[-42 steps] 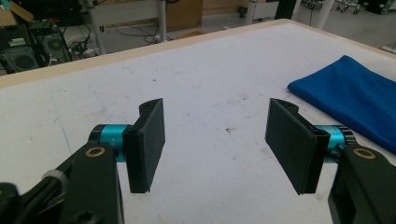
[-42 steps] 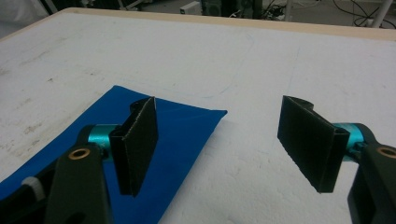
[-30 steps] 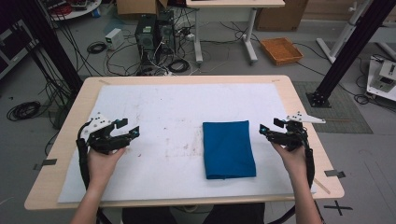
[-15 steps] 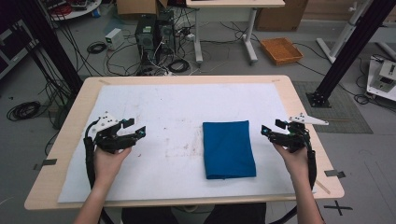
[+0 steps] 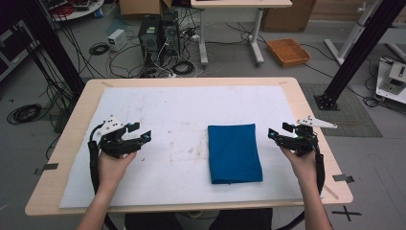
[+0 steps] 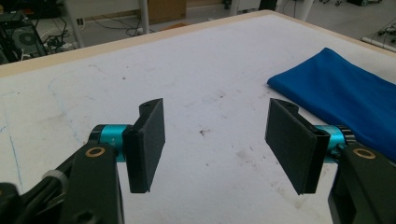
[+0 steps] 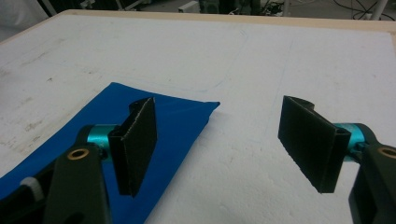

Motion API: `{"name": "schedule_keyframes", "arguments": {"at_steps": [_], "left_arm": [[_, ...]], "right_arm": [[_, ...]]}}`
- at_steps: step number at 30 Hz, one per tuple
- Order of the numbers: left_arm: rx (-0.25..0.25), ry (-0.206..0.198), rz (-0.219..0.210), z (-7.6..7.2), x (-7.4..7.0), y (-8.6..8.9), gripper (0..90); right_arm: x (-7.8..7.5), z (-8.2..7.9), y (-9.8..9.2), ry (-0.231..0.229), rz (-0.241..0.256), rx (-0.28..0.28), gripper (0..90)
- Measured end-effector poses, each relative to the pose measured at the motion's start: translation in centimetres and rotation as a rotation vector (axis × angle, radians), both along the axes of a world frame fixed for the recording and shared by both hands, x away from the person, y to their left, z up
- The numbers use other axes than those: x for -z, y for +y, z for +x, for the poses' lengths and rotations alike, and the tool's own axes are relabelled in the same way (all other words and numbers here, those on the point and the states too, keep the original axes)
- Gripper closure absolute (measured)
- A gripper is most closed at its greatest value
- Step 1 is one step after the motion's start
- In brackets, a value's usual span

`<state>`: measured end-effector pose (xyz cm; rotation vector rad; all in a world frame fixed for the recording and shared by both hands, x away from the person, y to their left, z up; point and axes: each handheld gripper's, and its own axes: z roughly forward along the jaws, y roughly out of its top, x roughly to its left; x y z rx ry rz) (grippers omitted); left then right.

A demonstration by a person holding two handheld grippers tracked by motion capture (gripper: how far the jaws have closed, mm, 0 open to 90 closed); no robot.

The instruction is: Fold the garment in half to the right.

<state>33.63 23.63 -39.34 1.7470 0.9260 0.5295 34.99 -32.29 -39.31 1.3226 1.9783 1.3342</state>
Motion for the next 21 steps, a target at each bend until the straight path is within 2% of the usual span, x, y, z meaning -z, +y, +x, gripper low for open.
{"name": "schedule_keyframes", "arguments": {"at_steps": [21], "left_arm": [[-0.018,0.007,-0.002,0.09,0.0,0.7,37.9]], "right_arm": [[0.71,0.29,-0.14,0.018,0.007,0.001,28.0]]}}
